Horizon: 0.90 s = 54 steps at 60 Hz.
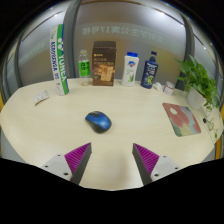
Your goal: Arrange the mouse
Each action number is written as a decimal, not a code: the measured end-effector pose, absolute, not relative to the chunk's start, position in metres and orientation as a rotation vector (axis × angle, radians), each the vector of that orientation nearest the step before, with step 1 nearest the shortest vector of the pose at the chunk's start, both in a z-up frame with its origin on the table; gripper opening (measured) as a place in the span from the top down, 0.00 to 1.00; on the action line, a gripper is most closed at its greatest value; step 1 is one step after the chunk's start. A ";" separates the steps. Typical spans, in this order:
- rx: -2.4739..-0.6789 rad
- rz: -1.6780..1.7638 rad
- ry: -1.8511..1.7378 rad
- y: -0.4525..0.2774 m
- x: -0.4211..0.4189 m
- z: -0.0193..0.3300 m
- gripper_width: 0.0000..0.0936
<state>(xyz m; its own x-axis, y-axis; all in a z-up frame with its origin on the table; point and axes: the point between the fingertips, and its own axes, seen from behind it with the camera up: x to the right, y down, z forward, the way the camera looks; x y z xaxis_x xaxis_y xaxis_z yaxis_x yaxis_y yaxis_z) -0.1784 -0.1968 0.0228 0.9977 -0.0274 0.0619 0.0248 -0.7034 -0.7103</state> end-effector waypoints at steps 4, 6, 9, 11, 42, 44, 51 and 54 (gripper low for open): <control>-2.346 -0.072 -0.046 -0.167 -0.190 0.011 0.09; -2.349 -0.070 -0.064 -0.154 -0.194 0.006 0.09; -2.358 -0.057 -0.088 -0.137 -0.200 -0.001 0.09; -2.363 -0.054 -0.097 -0.127 -0.203 -0.002 0.09; -2.335 0.054 -0.209 -0.054 -0.193 -0.015 0.54; -2.338 0.052 -0.197 -0.054 -0.192 -0.015 0.56; -2.341 0.066 -0.186 -0.054 -0.195 -0.008 0.59; -2.305 0.057 -0.205 -0.052 -0.194 0.008 0.61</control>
